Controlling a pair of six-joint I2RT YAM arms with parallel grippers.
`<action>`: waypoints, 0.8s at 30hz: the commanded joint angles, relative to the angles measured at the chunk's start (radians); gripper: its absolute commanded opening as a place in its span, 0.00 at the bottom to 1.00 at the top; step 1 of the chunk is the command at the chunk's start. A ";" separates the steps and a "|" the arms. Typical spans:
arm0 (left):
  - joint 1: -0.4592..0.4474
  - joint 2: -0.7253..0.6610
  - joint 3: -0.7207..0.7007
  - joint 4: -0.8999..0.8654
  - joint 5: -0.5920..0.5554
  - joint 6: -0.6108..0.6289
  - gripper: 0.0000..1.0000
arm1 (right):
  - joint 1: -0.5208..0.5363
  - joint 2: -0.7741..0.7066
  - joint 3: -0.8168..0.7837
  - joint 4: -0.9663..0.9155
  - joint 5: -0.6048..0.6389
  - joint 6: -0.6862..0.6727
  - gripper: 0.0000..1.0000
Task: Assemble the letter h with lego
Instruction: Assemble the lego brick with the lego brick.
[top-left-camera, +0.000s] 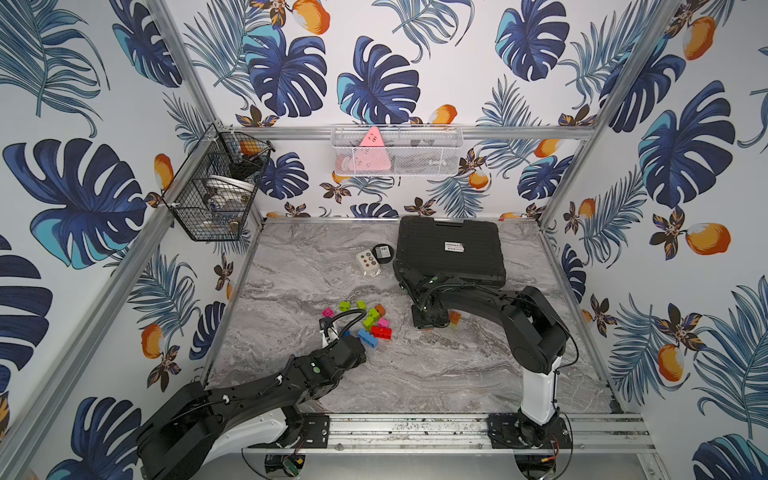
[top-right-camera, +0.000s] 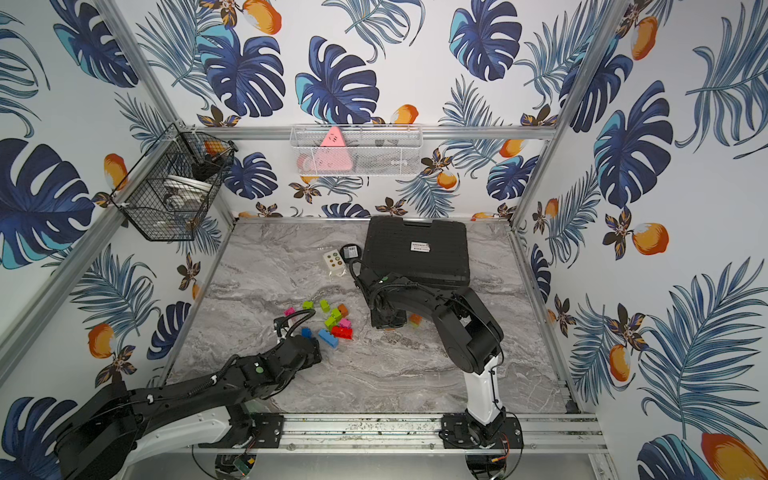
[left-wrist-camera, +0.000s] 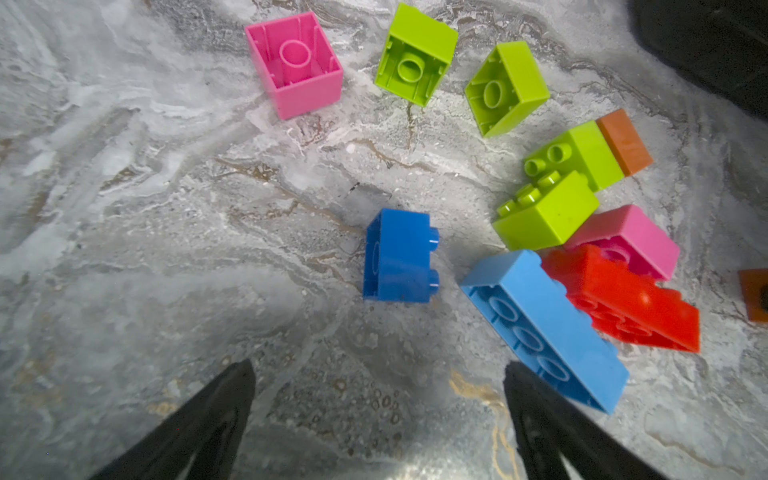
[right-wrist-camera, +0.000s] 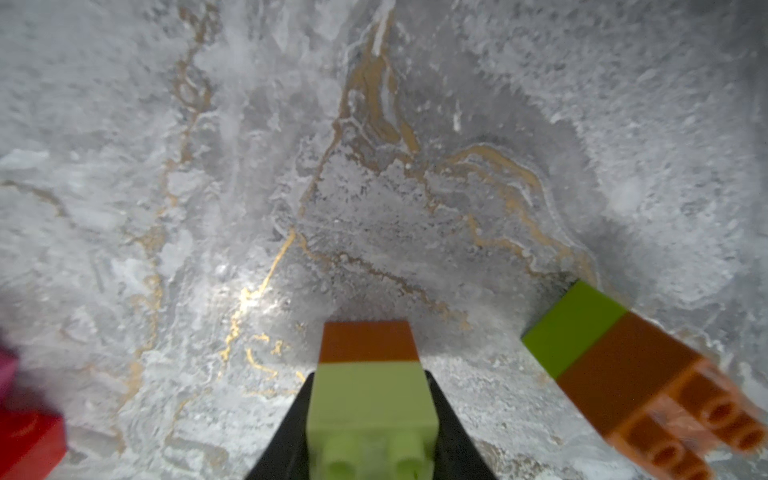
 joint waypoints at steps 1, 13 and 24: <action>0.002 -0.004 -0.002 0.006 -0.009 -0.010 0.99 | 0.001 0.082 -0.037 -0.025 -0.062 -0.007 0.29; 0.002 0.011 0.000 0.009 -0.011 -0.012 0.99 | -0.032 -0.022 0.012 -0.041 -0.054 -0.038 0.31; 0.000 0.002 -0.015 0.034 -0.004 -0.005 0.99 | -0.129 0.014 -0.004 0.017 -0.086 -0.076 0.35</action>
